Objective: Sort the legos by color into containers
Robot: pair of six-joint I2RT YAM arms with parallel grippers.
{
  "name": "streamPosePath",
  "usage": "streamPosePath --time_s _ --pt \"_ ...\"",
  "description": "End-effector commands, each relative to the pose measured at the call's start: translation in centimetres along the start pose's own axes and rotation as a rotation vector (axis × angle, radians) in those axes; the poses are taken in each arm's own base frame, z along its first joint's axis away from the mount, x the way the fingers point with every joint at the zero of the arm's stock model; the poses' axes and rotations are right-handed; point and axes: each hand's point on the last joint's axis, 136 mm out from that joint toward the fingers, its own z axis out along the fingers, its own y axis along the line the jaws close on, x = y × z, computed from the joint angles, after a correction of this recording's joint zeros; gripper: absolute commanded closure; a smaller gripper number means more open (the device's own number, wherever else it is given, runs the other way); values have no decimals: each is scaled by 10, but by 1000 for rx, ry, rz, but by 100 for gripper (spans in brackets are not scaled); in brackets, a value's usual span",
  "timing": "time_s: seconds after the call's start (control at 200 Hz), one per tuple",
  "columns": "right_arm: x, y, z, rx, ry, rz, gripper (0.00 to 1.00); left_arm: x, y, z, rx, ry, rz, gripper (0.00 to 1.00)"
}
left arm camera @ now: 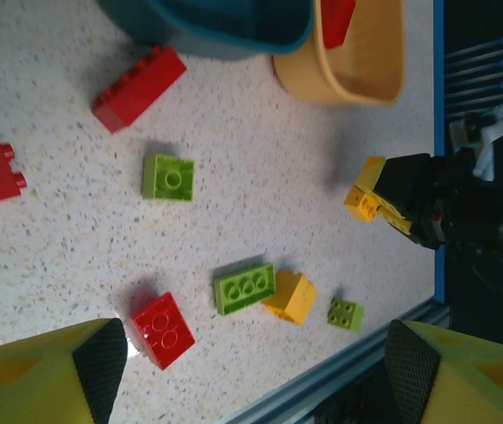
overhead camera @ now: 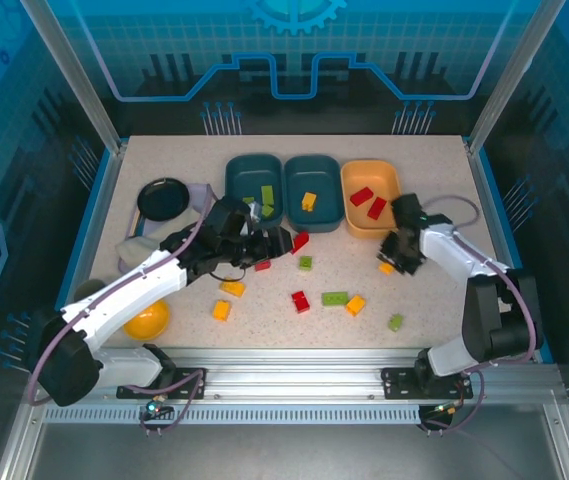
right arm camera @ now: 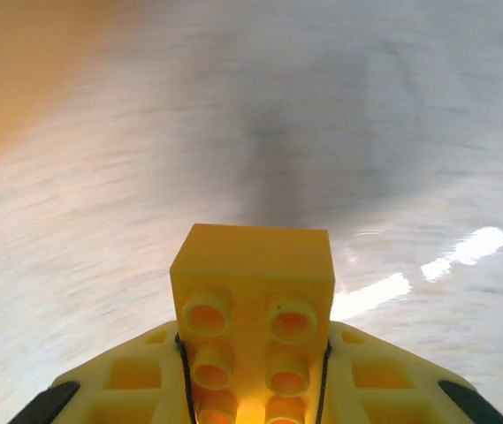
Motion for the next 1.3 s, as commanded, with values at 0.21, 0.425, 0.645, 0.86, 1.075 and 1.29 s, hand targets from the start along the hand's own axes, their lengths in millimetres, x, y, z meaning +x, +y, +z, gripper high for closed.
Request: streamPosePath --time_s 0.21,0.425,0.645,0.86,1.075,1.29 --pt "-26 143 -20 -66 -98 -371 77 -49 6 -31 -100 -161 -53 20" --pt "-47 180 21 1 -51 -382 77 -53 10 -43 -116 -183 -49 20" --pt "-56 179 58 109 15 -321 71 -39 26 -47 -148 -162 -67 20" --pt "-56 196 67 62 40 -317 49 -26 41 -48 -196 -124 -76 20" --pt "-69 226 15 -65 -39 -331 39 -15 54 -51 -244 -102 -99 20" --pt "-80 253 -76 -244 -222 -434 40 -9 62 -53 -273 -82 -108 20"
